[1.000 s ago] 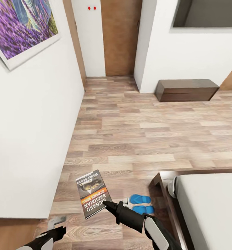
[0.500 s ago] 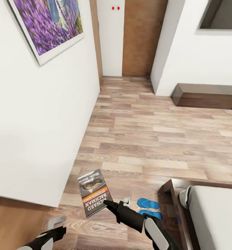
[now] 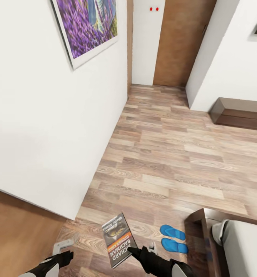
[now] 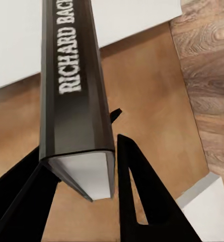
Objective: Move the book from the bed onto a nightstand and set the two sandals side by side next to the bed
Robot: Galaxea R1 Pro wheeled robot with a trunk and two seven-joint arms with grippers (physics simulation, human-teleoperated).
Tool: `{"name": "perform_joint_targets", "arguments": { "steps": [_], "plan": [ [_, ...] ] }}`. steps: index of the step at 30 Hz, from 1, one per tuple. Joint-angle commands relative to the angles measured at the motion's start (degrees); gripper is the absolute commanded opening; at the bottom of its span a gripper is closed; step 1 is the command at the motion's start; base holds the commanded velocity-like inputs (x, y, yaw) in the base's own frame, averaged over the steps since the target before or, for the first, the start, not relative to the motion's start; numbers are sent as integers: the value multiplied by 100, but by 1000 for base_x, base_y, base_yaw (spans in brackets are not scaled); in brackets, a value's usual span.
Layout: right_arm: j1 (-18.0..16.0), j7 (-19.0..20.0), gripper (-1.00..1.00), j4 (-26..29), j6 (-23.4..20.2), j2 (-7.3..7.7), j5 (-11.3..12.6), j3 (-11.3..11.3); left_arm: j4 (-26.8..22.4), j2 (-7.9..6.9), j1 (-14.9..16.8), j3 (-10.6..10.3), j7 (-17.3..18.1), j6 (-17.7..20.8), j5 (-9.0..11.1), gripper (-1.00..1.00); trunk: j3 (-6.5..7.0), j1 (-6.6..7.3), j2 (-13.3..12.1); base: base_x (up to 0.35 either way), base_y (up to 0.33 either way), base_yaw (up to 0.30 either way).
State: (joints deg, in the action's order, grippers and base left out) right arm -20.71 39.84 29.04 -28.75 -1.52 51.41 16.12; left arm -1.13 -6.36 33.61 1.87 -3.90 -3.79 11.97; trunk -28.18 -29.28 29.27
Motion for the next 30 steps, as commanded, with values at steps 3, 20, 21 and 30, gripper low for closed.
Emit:
{"name": "perform_joint_targets", "arguments": {
  "steps": [3,20,21,30],
  "plan": [
    [-3,-2,-100,-341,60,53,92,23,8,2,5,15,-6,-22,17,100,-5,-2,7,0,0,286],
    [-3,6,-100,-1156,973,813,-624,59,8,6,5,9,-6,-25,16,100,-45,-2,7,0,0,211],
    [-3,3,-100,-1203,1113,818,-650,53,8,8,5,8,-4,-25,16,100,-46,-2,7,0,0,28],
    [-3,3,-100,-1289,1383,908,-693,24,8,125,5,10,-2,-20,17,100,-1,-2,7,0,0,6]
  ]
}}
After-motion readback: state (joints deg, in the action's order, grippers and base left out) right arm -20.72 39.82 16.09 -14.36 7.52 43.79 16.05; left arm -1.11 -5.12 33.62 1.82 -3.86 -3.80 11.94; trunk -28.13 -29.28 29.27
